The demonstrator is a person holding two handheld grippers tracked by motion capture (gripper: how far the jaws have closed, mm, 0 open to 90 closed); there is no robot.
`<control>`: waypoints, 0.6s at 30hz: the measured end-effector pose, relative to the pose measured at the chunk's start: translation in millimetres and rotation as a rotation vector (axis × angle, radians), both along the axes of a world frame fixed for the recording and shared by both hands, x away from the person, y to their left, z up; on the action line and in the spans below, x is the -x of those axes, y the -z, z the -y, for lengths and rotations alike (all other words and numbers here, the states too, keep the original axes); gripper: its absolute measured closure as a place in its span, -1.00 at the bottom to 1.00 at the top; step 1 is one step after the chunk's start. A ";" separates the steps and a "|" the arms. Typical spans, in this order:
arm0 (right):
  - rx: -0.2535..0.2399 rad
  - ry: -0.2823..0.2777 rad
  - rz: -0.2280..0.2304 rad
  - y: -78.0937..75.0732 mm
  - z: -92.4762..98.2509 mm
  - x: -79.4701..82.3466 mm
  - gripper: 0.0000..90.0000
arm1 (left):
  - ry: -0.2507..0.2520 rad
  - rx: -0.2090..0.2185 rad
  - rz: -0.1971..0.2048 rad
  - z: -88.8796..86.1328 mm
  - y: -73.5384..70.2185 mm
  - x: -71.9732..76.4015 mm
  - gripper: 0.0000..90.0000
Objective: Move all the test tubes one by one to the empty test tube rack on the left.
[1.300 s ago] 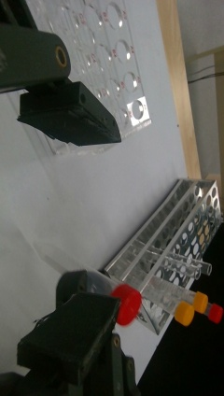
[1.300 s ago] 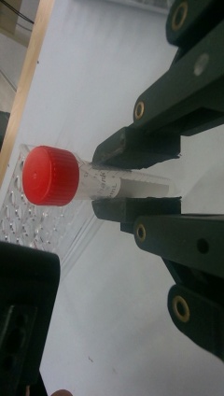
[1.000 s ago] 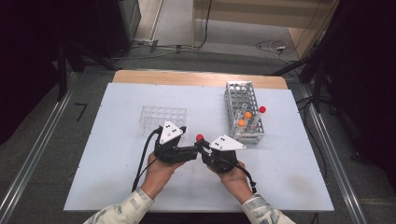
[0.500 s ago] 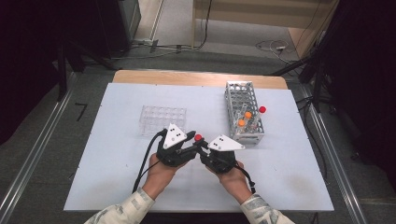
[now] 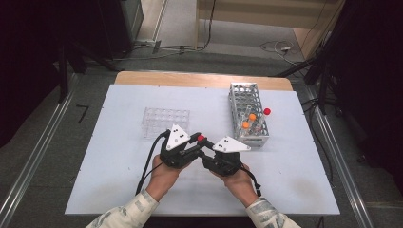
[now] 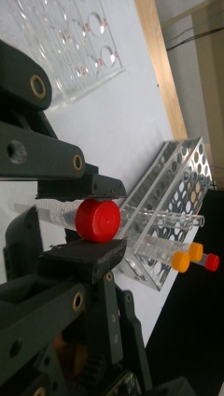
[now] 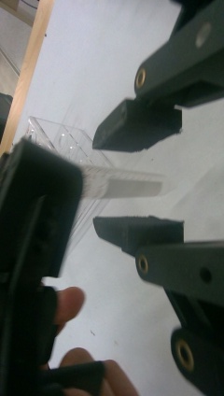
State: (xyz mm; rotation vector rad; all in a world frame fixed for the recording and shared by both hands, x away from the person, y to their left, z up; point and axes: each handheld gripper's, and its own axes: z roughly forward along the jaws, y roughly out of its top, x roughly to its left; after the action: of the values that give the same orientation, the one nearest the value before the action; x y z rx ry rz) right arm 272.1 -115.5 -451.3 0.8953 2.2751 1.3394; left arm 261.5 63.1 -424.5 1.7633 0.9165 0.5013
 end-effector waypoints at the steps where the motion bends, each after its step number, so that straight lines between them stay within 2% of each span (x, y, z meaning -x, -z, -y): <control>1: 0.000 -0.003 0.004 -1.1 2.0 0.2 0.06 | -0.012 0.008 -0.001 -5.3 -3.1 -2.2 0.55; 3: -0.003 -0.007 -0.004 -3.6 7.2 0.2 -0.10 | -0.033 0.030 -0.008 -12.6 -6.9 -5.7 0.55; 5: -0.010 -0.003 -0.009 -5.7 13.7 -0.3 -0.18 | -0.040 0.040 -0.014 -16.7 -8.8 -7.9 0.55; 6: -0.011 0.001 -0.015 -6.7 16.9 -0.3 -0.22 | -0.064 0.069 -0.020 -23.7 -12.9 -11.6 0.55; 7: -0.012 0.002 -0.017 -7.4 19.9 -0.1 -0.24 | -0.064 0.069 -0.020 -23.7 -12.9 -11.6 0.55; 9: -0.005 0.003 -0.014 -8.7 26.0 1.3 -0.27 | -0.088 0.082 -0.009 -32.6 -22.1 -16.0 0.55; 15: -0.018 0.014 -0.014 -10.0 41.7 8.2 -0.28 | -0.124 0.101 0.013 -44.0 -40.1 -24.4 0.55; 18: -0.021 0.014 -0.014 -11.4 45.9 10.7 -0.28 | -0.152 0.089 0.030 -47.7 -47.3 -30.4 0.55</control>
State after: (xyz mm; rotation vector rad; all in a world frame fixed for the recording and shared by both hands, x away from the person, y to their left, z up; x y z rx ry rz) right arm 261.4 -161.4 -439.9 0.9284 2.2647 1.3572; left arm 291.9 110.8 -377.2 1.6094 1.0418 0.5741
